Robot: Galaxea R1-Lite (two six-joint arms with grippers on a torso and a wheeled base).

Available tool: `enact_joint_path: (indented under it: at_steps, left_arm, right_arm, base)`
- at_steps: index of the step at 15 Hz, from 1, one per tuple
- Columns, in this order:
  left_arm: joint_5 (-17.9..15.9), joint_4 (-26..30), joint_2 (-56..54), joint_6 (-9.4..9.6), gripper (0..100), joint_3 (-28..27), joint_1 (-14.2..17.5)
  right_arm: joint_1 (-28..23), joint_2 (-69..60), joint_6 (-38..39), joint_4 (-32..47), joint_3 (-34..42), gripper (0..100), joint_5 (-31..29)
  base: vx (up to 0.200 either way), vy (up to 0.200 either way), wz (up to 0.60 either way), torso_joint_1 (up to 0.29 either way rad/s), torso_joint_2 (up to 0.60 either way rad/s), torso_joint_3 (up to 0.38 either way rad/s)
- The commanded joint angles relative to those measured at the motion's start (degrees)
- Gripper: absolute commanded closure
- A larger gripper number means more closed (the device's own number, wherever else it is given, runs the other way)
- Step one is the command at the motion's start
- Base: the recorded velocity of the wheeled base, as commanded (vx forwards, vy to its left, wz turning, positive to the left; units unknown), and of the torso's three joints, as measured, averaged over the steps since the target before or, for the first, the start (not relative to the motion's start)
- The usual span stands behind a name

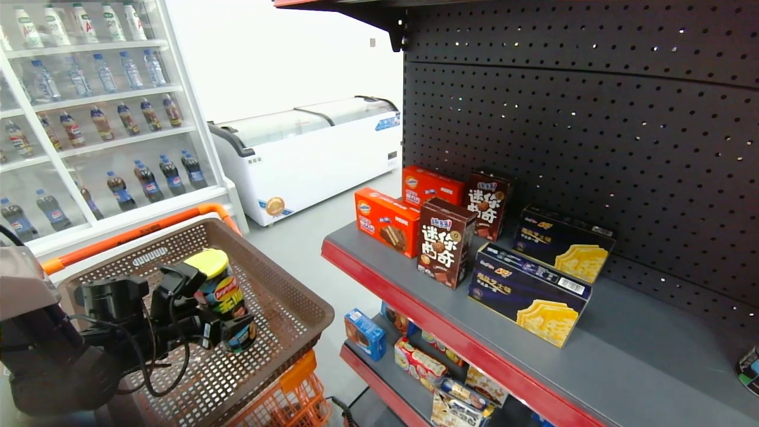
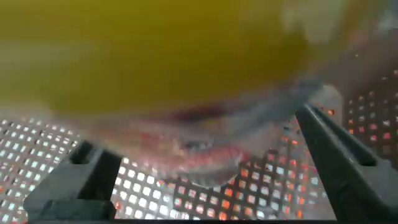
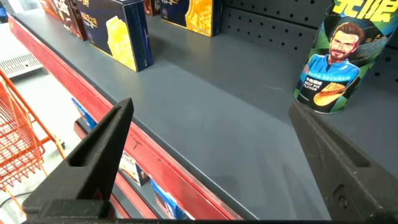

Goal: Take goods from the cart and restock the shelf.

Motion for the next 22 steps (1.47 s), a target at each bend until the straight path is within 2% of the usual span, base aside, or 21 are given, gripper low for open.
enact_joint_path:
  at_steps: [1,2,4,7,10,13,14,15,16,17,18,19,20,22]
  left_arm:
    - [-0.07,-0.22,1.82,-0.08,0,-0.94,-0.14]
    - [-0.07,-0.31,1.99,-0.16,100,-2.17,-0.23]
    - [0.19,0.31,2.17,0.19,100,-4.02,-0.23]
    - [1.07,-0.22,1.56,0.19,100,-3.14,-0.32]
    - [0.54,-1.45,-8.99,-3.86,100,-1.56,-0.49]
    - [0.54,-0.75,-17.34,-4.38,100,3.10,-0.58]
    - [0.63,-0.31,-22.26,-4.65,100,7.32,-0.49]
    - [0.63,1.71,-26.04,-5.97,100,8.81,-0.58]
    - [1.07,6.02,-31.32,-8.87,100,9.25,-0.67]
    - [2.39,16.04,-40.19,-13.26,100,9.17,-0.67]
    - [2.74,17.71,-41.60,-13.61,100,9.08,-0.67]
    - [3.53,27.38,-50.92,-14.58,100,8.81,-0.67]
    - [3.80,41.18,-61.64,-14.58,100,8.73,-0.76]
    - [3.80,51.99,-72.45,-14.67,100,8.73,-0.67]
  right_arm:
    - [-0.01,0.06,0.02,-0.02,0.00,0,0.01]
    - [-0.01,0.06,0.02,-0.02,0.00,0,0.01]
    - [-0.01,0.06,0.02,-0.02,0.00,0,0.01]
    - [-0.01,0.06,0.02,-0.02,0.00,0,0.01]
    - [-0.01,0.06,0.02,-0.02,0.00,0,0.01]
    - [-0.01,0.06,0.02,-0.02,0.00,0,0.01]
    - [-0.01,0.06,0.02,-0.02,0.00,0,0.01]
    - [-0.01,0.06,0.02,-0.02,0.00,0,0.01]
    - [-0.01,0.06,0.02,-0.02,0.00,0,0.01]
    - [-0.01,0.06,0.02,-0.02,0.00,0,0.01]
    - [-0.01,0.06,0.02,-0.02,0.00,0,0.01]
    - [-0.01,0.06,0.02,-0.02,0.00,0,0.01]
    - [-0.01,0.06,0.02,-0.02,0.00,0,0.01]
    - [-0.01,0.06,0.02,-0.02,0.00,0,0.01]
  base:
    - [0.000,0.000,0.00,0.000,0.00,0.000]
    - [0.000,0.000,0.00,0.000,0.00,0.000]
    - [0.000,0.000,0.00,0.000,0.00,0.000]
    - [0.000,0.000,0.00,0.000,0.00,0.000]
    - [0.000,0.000,0.00,0.000,0.00,0.000]
    - [0.000,0.000,0.00,0.000,0.00,0.000]
    - [0.000,0.000,0.00,0.000,0.00,0.000]
    - [0.000,0.000,0.00,0.000,0.00,0.000]
    - [0.000,0.000,0.00,0.000,0.00,0.000]
    - [0.000,0.000,0.00,0.000,0.00,0.000]
    - [0.000,0.000,0.00,0.000,0.00,0.000]
    - [0.000,0.000,0.00,0.000,0.00,0.000]
    - [0.000,0.000,0.00,0.000,0.00,0.000]
    - [0.000,0.000,0.00,0.000,0.00,0.000]
